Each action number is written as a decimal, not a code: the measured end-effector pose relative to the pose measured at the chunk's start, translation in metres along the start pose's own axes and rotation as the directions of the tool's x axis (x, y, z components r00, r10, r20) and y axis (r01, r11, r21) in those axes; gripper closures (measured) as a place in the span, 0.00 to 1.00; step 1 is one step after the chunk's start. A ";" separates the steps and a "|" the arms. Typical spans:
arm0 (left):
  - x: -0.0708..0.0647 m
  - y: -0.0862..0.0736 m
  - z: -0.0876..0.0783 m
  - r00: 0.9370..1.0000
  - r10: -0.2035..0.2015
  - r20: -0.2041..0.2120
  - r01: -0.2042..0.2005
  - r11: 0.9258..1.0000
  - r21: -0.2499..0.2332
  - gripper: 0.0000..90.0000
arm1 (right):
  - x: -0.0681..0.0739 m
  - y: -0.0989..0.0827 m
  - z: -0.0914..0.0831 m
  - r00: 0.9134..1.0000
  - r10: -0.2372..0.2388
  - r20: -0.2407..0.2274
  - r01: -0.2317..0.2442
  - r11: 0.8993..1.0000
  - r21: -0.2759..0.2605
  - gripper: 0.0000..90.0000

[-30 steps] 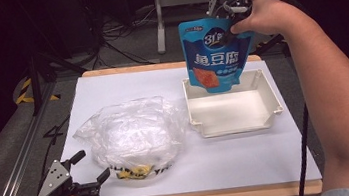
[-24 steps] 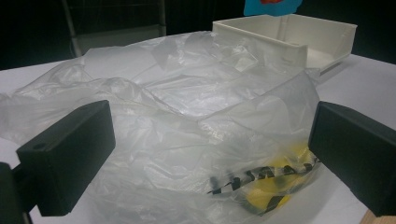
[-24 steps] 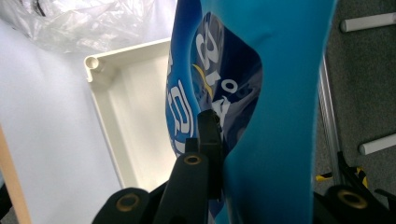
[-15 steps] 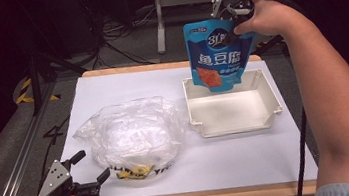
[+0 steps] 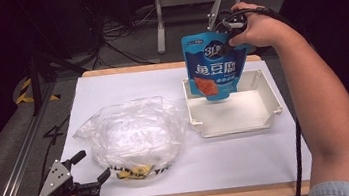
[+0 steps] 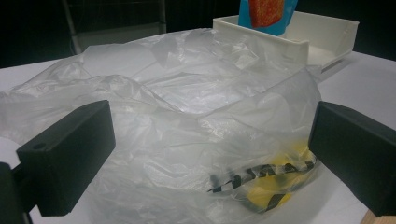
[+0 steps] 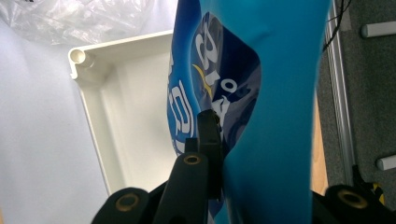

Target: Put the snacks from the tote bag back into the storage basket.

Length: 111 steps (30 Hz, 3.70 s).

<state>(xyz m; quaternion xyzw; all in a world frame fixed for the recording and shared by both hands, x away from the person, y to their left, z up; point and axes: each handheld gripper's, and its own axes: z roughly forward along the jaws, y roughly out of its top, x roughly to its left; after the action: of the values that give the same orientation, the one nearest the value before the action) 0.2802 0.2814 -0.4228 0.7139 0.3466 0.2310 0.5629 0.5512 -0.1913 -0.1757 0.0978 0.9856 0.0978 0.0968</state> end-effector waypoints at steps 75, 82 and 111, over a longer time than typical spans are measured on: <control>-0.002 0.001 0.004 1.000 0.008 0.012 -0.008 1.000 0.010 0.01 | 0.009 -0.036 -0.017 0.990 0.090 0.113 -0.039 0.920 -0.390 0.43; -0.003 0.001 0.004 1.000 0.010 0.010 -0.010 1.000 0.021 0.01 | 0.025 -0.053 -0.039 0.979 0.167 0.119 -0.078 0.838 -0.540 0.40; -0.004 0.001 0.004 1.000 0.010 0.005 -0.010 1.000 0.016 0.01 | 0.144 -0.146 -0.029 0.918 0.376 0.129 -0.127 0.584 -0.801 0.33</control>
<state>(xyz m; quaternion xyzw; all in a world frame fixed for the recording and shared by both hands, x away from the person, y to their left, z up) 0.2812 0.2757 -0.4226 0.7207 0.3434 0.2295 0.5568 0.3815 -0.3063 -0.2034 0.1991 0.7955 0.5123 0.2550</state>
